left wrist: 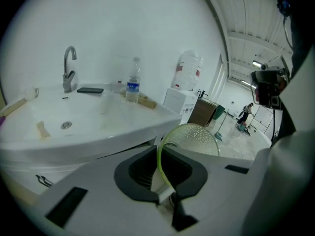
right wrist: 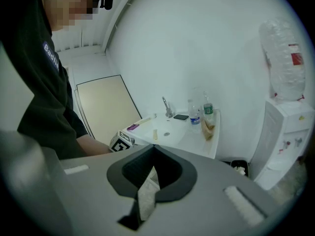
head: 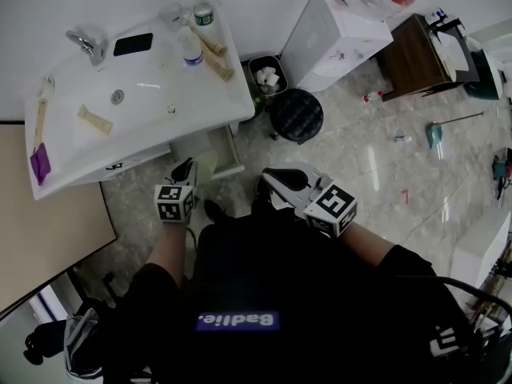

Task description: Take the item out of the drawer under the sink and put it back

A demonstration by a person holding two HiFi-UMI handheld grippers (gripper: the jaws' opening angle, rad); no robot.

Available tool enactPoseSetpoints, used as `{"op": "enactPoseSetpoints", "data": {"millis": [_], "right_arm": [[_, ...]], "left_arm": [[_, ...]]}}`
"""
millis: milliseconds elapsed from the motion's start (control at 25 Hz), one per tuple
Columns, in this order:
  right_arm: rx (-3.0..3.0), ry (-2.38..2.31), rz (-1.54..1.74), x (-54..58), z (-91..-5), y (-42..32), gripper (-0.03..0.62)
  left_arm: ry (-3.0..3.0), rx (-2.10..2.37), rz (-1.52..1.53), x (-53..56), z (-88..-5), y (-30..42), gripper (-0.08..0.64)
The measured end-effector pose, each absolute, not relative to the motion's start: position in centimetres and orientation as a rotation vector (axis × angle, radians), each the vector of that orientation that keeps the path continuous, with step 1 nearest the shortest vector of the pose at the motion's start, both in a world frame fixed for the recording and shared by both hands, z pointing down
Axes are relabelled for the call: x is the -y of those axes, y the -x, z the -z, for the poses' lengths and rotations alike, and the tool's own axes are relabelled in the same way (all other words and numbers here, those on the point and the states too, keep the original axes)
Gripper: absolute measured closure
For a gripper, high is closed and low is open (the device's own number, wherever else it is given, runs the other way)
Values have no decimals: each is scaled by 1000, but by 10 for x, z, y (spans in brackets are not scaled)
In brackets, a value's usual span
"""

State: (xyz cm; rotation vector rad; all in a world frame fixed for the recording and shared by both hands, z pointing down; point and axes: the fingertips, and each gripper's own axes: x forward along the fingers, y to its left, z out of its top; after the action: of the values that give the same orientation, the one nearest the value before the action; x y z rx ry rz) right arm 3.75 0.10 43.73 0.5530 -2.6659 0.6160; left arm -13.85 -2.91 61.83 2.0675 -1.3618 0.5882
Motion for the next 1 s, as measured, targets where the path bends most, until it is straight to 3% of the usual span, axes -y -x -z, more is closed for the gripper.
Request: {"op": "enactPoseSetpoints", "data": {"millis": [1000], "right_arm": [[2439,-805,-690,2,-477,-121,591]], "left_arm": [[-1720,1246,-892,64,-820,145,537]]}}
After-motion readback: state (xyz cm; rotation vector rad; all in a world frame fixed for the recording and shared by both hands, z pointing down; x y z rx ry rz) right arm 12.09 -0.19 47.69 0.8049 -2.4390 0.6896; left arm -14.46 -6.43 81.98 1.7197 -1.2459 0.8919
